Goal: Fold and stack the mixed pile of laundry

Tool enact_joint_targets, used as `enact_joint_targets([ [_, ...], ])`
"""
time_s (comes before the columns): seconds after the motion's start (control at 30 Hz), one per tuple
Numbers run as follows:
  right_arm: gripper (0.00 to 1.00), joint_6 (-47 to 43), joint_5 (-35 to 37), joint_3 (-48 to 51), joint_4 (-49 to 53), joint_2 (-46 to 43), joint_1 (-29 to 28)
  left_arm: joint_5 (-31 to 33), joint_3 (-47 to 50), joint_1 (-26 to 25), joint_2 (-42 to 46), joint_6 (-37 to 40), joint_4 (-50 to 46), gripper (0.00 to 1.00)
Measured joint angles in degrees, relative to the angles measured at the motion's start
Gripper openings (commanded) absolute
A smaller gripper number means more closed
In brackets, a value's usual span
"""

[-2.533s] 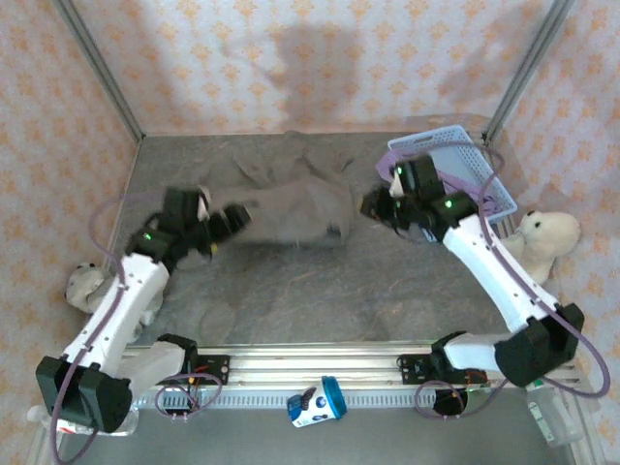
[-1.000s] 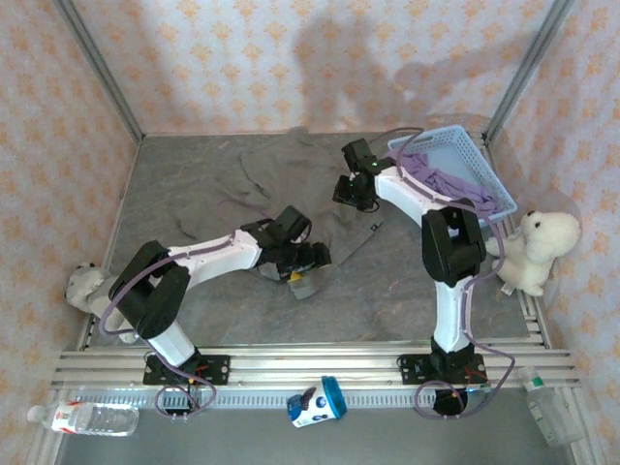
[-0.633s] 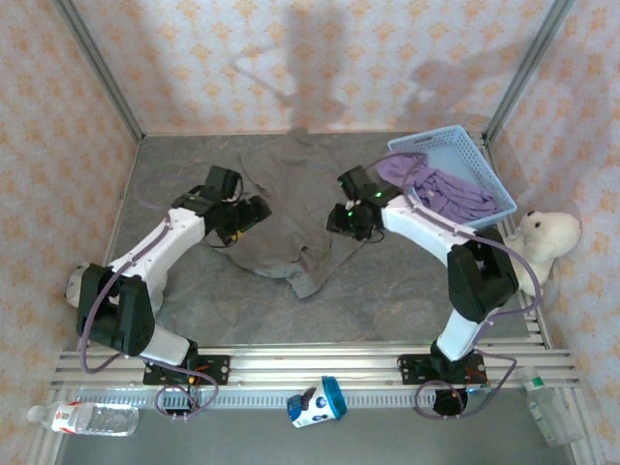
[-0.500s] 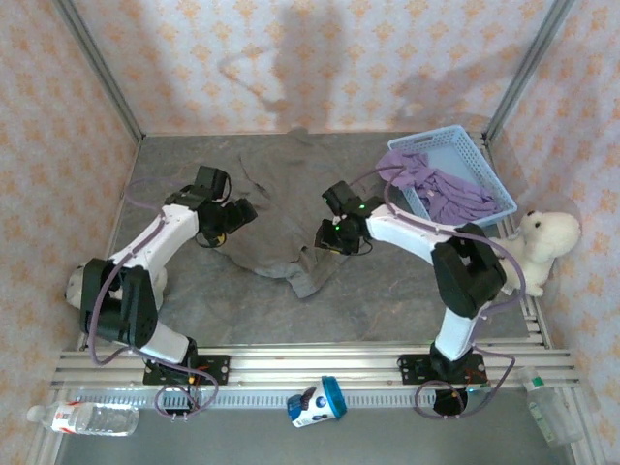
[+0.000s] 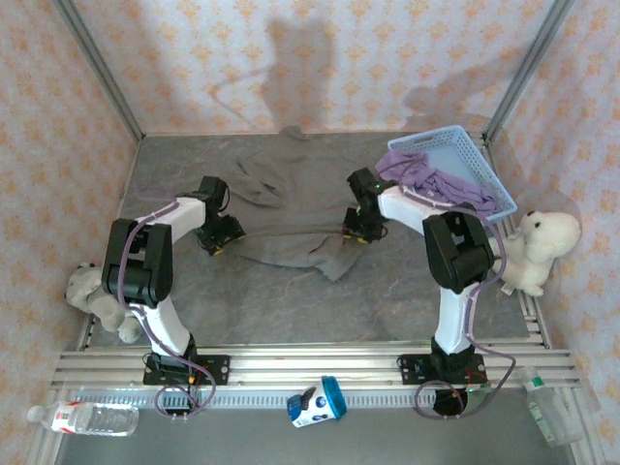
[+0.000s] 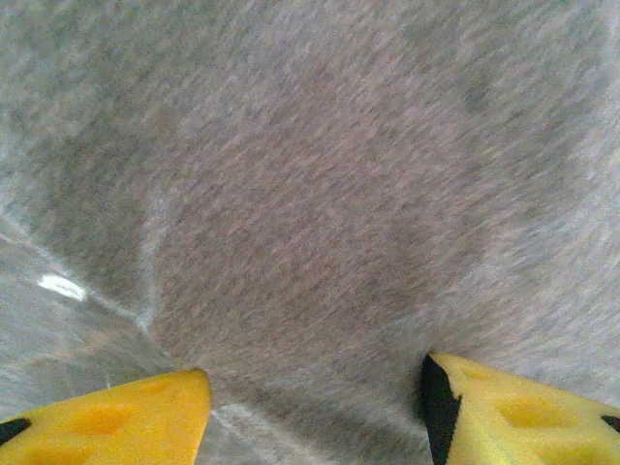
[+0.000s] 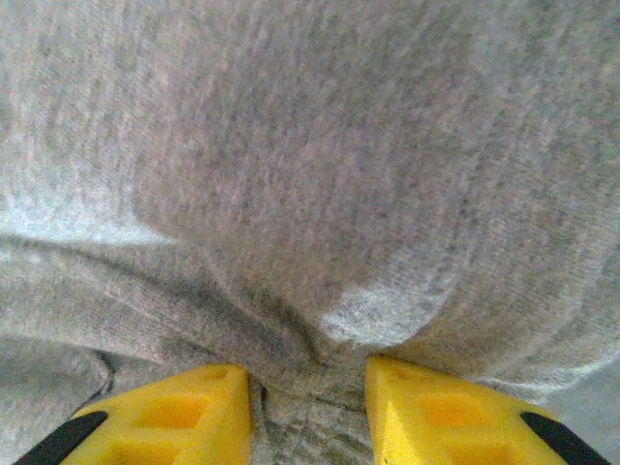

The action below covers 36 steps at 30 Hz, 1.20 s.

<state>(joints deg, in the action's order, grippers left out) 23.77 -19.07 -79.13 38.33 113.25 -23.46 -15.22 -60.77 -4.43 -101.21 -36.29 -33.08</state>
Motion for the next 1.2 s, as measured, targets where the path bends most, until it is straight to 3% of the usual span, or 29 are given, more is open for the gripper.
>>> enact_joint_targets([
  [0.13, 0.39, -8.3, 5.1, -11.0, 5.6, 6.3, 3.4, -0.7, 9.0, -6.9, 7.7, -3.5, 2.2, 0.59],
  [0.3, 0.48, -14.3, 8.4, -21.8, 10.6, 10.4, 4.4, -0.8, 21.4, -14.3, 20.3, -13.2, 4.8, 0.59],
  [0.43, 0.48, -14.1, 7.6, -19.8, 10.9, 6.8, 3.7, 0.8, 23.6, -14.6, 27.6, -17.2, 1.4, 0.67],
  [0.53, 0.47, -12.2, 6.9, -11.8, 10.9, 0.0, 1.8, 2.7, 19.2, -13.5, 29.9, -16.6, -1.5, 0.67],
  [0.77, 0.47, -3.1, 4.8, 5.5, 9.2, -14.0, -6.8, 4.4, 1.1, -6.7, 18.2, -12.5, 0.2, 0.51],
  [0.97, 0.58, 3.3, 2.9, 20.8, 3.1, -23.4, -5.2, 5.9, -7.7, -6.2, 2.7, -9.5, 2.1, 0.46],
  [1.2, 0.57, 3.5, -1.7, 27.5, -9.9, -24.2, -0.2, 8.0, -7.6, -5.1, -4.5, -7.3, 0.9, 0.46],
])
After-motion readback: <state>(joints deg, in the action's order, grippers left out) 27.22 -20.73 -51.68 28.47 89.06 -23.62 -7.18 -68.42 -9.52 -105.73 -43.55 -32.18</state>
